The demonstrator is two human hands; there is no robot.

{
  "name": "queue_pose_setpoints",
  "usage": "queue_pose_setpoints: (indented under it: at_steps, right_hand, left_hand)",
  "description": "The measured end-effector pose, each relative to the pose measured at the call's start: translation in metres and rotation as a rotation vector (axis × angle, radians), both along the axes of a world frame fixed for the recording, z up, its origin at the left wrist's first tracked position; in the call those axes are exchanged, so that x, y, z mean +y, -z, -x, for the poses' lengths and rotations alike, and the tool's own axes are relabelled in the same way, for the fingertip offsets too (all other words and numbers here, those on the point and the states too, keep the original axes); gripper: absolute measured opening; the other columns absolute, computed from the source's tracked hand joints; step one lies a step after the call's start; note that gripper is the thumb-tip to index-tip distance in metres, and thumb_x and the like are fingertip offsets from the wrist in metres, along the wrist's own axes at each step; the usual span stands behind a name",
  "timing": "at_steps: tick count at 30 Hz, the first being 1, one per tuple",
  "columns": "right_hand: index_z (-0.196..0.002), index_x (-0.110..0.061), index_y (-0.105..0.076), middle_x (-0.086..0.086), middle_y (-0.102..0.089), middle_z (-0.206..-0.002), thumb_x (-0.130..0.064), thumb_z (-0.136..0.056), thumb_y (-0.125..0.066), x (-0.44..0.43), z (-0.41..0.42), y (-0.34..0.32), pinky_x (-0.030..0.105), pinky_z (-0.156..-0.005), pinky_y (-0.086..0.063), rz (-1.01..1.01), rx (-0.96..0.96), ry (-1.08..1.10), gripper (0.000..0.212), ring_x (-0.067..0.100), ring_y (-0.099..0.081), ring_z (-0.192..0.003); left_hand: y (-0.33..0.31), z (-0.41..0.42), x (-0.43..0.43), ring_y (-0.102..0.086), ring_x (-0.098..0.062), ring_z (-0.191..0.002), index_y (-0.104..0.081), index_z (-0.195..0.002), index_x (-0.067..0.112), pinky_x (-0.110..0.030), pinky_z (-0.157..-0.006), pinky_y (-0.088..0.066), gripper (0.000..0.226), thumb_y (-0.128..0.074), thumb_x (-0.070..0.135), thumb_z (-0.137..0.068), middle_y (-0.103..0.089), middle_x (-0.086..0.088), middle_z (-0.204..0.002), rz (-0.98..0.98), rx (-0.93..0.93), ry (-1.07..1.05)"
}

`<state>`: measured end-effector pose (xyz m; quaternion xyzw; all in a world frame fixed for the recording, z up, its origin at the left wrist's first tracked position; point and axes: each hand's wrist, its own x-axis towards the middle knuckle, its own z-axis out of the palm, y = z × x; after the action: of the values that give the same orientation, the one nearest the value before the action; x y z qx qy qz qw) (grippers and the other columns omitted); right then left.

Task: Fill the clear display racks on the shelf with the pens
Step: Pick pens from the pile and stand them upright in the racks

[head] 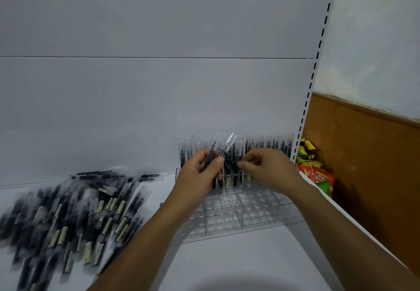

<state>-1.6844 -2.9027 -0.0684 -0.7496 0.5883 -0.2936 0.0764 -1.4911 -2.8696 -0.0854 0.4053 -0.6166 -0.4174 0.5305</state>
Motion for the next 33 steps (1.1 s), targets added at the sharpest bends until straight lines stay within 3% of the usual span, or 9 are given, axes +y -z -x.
queue_pose_setpoints:
  at_steps: [2,5,10,14,17,21,25,33]
  right_hand:
    - [-0.086,-0.028,-0.071,-0.01,-0.068,-0.073,-0.047,-0.09,-0.061,0.008,0.001,0.001,0.023,-0.063,-0.051,0.033,-0.201,-0.028,0.022,0.002,-0.061,-0.067]
    - [-0.086,-0.032,-0.073,-0.007,-0.069,-0.075,-0.05,-0.088,-0.063,0.02,-0.009,-0.004,0.013,-0.053,-0.045,-0.117,-0.557,-0.206,0.021,-0.001,-0.057,-0.058]
    - [-0.08,-0.016,-0.07,-0.007,-0.054,-0.058,-0.04,-0.089,-0.067,0.022,-0.025,-0.012,0.018,-0.05,-0.042,-0.187,-0.738,-0.253,0.026,0.005,-0.049,-0.053]
    - [-0.092,-0.008,-0.069,0.001,-0.074,-0.086,-0.029,-0.092,-0.064,0.02,-0.017,-0.025,0.017,-0.052,-0.048,-0.185,-0.997,-0.26,0.021,0.006,-0.062,-0.061]
    - [-0.092,-0.013,-0.067,0.001,-0.075,-0.091,-0.026,-0.096,-0.059,0.013,0.002,-0.041,0.016,-0.049,-0.047,-0.007,-1.14,-0.12,0.016,0.004,-0.059,-0.056]
    - [-0.092,-0.011,-0.066,0.011,-0.07,-0.089,-0.027,-0.096,-0.061,0.003,0.019,-0.042,0.027,-0.053,-0.05,0.229,-0.843,0.022,0.016,0.008,-0.061,-0.055]
    - [-0.092,-0.015,-0.065,-0.002,-0.068,-0.085,-0.03,-0.095,-0.061,-0.002,0.018,-0.031,0.045,-0.067,-0.058,0.24,-0.499,0.024,0.016,0.024,-0.066,-0.069]
    - [-0.09,-0.015,-0.064,-0.007,-0.066,-0.081,-0.034,-0.095,-0.061,-0.008,0.01,-0.026,0.041,-0.064,-0.058,0.257,-0.353,0.001,0.02,0.017,-0.065,-0.065]
  left_hand:
    - [0.001,0.0,0.0,-0.052,0.0,-0.057,-0.064,-0.095,0.035,-0.011,-0.051,-0.039,0.007,-0.058,0.039,-0.094,-0.061,0.011,-0.066,0.007,-0.004,0.004]
    - [0.001,0.001,-0.001,-0.054,0.0,-0.06,-0.064,-0.093,0.04,-0.013,-0.052,-0.04,0.005,-0.058,0.04,-0.093,-0.061,0.012,-0.066,0.022,-0.025,0.015]
    - [0.002,0.001,0.001,-0.052,0.003,-0.056,-0.063,-0.094,0.041,-0.013,-0.052,-0.04,0.005,-0.058,0.042,-0.092,-0.063,0.014,-0.068,0.045,-0.096,0.037]
    - [0.003,0.0,0.001,-0.051,0.001,-0.055,-0.063,-0.091,0.041,-0.017,-0.055,-0.038,0.004,-0.061,0.044,-0.09,-0.061,0.013,-0.068,0.04,-0.098,0.033]
    - [0.004,-0.001,0.0,-0.052,0.001,-0.056,-0.063,-0.091,0.041,-0.015,-0.054,-0.04,0.004,-0.061,0.043,-0.09,-0.061,0.012,-0.07,0.04,-0.086,0.033]
    - [0.004,-0.001,0.0,-0.053,0.003,-0.057,-0.064,-0.092,0.043,-0.013,-0.053,-0.041,0.004,-0.06,0.043,-0.09,-0.063,0.015,-0.07,0.04,-0.085,0.037]
    - [0.004,0.0,-0.001,-0.054,0.002,-0.058,-0.064,-0.091,0.043,-0.013,-0.053,-0.041,0.005,-0.06,0.041,-0.091,-0.063,0.015,-0.069,0.05,-0.089,0.037]
    - [0.004,0.0,-0.001,-0.054,0.0,-0.058,-0.064,-0.091,0.042,-0.014,-0.052,-0.042,0.005,-0.059,0.041,-0.091,-0.062,0.014,-0.069,0.052,-0.088,0.038]
